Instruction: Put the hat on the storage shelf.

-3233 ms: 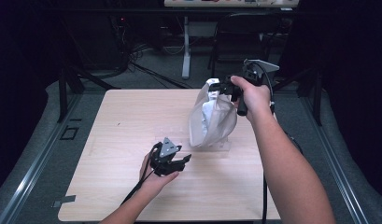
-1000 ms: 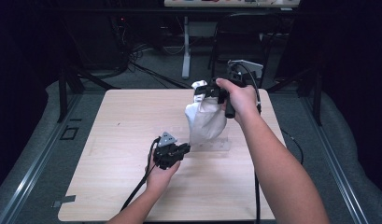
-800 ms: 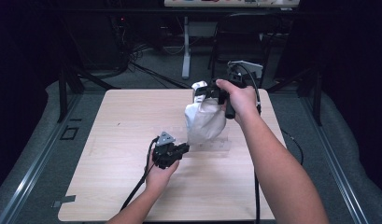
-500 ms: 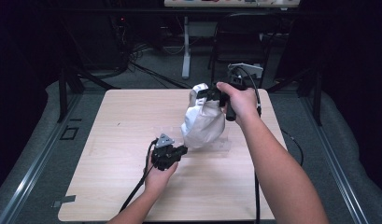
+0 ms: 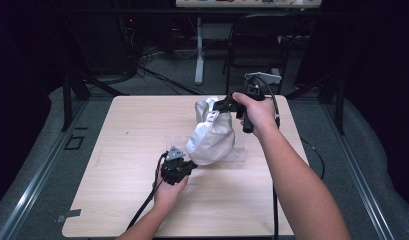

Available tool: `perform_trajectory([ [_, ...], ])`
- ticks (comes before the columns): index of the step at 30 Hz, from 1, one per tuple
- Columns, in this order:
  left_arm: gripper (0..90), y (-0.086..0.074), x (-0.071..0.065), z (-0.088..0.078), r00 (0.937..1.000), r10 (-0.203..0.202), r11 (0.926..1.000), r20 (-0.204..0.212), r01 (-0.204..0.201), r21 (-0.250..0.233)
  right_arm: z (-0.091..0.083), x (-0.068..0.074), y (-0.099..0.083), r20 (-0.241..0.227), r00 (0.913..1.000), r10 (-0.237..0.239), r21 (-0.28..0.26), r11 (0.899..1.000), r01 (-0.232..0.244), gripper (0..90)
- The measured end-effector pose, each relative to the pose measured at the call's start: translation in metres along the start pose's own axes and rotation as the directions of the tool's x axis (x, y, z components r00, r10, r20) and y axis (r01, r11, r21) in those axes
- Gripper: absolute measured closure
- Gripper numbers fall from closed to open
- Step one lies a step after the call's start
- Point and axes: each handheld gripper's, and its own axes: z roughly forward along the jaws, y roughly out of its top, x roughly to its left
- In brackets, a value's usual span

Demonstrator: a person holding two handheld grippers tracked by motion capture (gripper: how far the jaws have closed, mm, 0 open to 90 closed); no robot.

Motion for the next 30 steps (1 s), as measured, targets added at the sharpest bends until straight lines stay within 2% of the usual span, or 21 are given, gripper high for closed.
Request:
perform_trajectory([
  [1,87.4,-0.001,0.001,0.001,0.9999,-0.013,0.9998,-0.001,0.013,-0.013,0.001,-0.001,0.0,-0.002,1.0,0.001,0.003,1.0,-0.001,80.2],
  [2,87.3,-0.002,0.0,0.002,0.9999,-0.013,0.9999,-0.006,0.013,-0.001,0.002,-0.003,0.0,-0.004,1.0,0.002,0.003,1.0,-0.002,80.2],
  [3,87.3,-0.003,0.0,0.003,0.9998,0.0,0.9999,-0.018,0.001,0.012,0.002,-0.004,0.0,0.0,1.0,0.003,0.005,1.0,-0.003,80.3],
  [5,87.3,-0.005,0.0,0.004,0.9998,0.015,0.9994,-0.016,-0.014,0.031,0.003,-0.006,0.0,0.01,1.0,0.0,0.001,1.0,0.0,80.3],
  [6,87.3,-0.006,-0.001,0.005,0.9996,0.015,0.9998,-0.022,-0.015,0.013,0.003,-0.006,0.0,0.011,0.9999,0.004,0.003,1.0,-0.004,80.3],
  [14,86.7,-0.007,-0.001,0.003,0.9996,0.023,0.9997,-0.016,-0.022,0.01,-0.001,-0.012,0.001,0.027,0.9996,0.002,-0.009,1.0,-0.002,77.6],
  [16,85.8,-0.008,-0.001,0.003,0.9998,0.014,0.9999,-0.017,-0.014,0.003,-0.003,-0.014,0.001,0.021,0.9998,0.005,-0.01,1.0,-0.004,75.3],
  [18,82.6,-0.009,-0.001,0.002,0.9997,0.01,0.9999,-0.023,-0.01,-0.004,-0.005,-0.014,0.0,0.025,0.9997,0.004,-0.024,1.0,-0.003,72.5],
  [19,81.5,-0.008,0.0,0.0,0.9998,0.013,0.9999,-0.012,-0.013,0.008,-0.006,-0.015,0.0,0.021,0.9998,-0.003,-0.025,1.0,0.004,71.9],
  [22,75.1,-0.01,0.002,-0.004,0.9997,0.001,0.9999,-0.023,-0.001,-0.01,-0.011,-0.016,0.0,0.025,0.9997,-0.004,-0.023,1.0,0.005,68.3],
  [25,70.7,-0.01,0.005,-0.01,0.9999,-0.004,1.0,-0.014,0.003,-0.009,-0.015,-0.017,-0.001,0.034,0.9994,-0.01,-0.036,0.999,0.011,66.3],
  [26,69.3,-0.01,0.005,-0.011,0.9997,-0.002,0.9999,-0.025,0.001,-0.016,-0.017,-0.017,-0.002,0.04,0.9991,-0.011,-0.039,0.999,0.013,65.6],
  [30,62.1,-0.011,0.009,-0.018,0.9995,0.005,0.9993,-0.032,-0.006,-0.038,-0.021,-0.016,-0.005,0.068,0.9968,-0.042,-0.042,0.998,0.045,62.1],
])
